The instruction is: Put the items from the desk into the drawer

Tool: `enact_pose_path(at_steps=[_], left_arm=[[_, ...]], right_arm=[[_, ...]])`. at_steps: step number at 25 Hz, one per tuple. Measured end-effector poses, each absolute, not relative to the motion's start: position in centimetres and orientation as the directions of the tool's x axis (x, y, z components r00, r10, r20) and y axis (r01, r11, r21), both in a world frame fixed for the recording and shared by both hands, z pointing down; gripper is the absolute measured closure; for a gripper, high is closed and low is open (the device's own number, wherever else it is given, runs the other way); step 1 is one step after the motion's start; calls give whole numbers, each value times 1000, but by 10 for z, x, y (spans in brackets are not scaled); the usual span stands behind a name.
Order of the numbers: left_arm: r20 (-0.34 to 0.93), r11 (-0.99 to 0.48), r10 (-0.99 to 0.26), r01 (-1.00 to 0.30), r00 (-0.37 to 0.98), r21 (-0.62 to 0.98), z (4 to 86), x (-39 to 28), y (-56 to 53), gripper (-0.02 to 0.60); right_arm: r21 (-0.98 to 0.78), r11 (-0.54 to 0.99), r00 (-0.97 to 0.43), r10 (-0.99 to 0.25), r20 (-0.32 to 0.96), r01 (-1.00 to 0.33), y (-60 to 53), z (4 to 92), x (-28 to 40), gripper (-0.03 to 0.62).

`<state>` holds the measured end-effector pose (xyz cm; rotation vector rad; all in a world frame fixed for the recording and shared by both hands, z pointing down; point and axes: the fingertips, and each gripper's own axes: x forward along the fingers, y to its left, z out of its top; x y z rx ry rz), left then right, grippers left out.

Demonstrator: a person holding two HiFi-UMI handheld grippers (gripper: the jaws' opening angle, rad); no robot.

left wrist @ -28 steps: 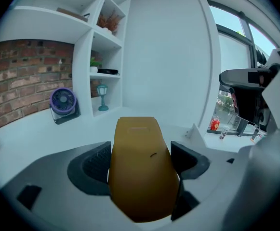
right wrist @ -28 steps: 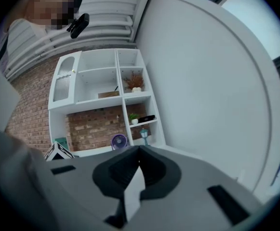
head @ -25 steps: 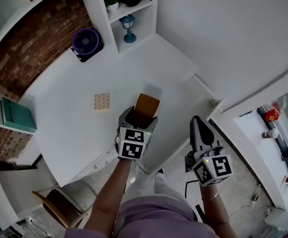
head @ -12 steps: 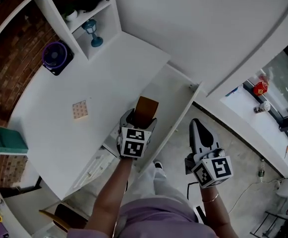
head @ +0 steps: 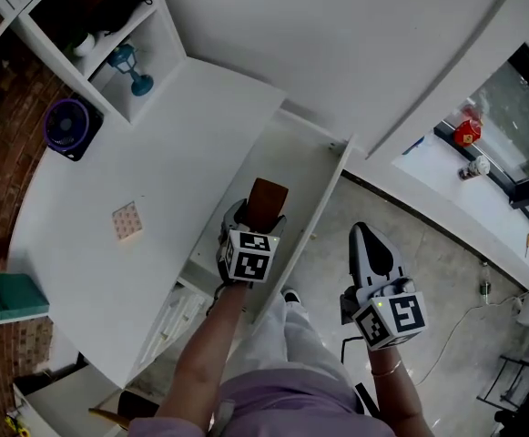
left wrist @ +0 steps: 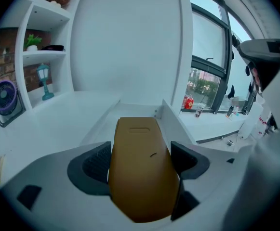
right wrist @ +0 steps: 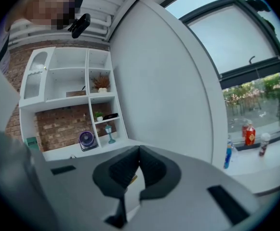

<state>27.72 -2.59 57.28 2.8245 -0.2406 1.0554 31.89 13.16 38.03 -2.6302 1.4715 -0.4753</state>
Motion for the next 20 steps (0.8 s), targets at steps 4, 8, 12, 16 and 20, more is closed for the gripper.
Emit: enact_pose_path(at_steps=[4,8,12,16,20], left_arm=[[679,-985,-86,-162,729,50,593,292,-28,189],[695,-988,-72,-145,715,46,612,302,-30,189],[714,-991,-51,-126,699,53,634,310,-28,189],[735,-992,-35,-112,677,56,655,315,-26,189],[753,-993,-23,-105,658,61,672,317,-26,189]], right_arm=[[-222,-566,517,-821,243,-794,136,389,328,591],[-227,-599,544,-797,261,-768,140,398,333,591],[-225,-621,559,-779,284,-751,143,409,334,591],[-222,-638,568,-763,308,-737,144,418,334,591],[-220,-651,575,-752,323,-727,146,425,335,591]])
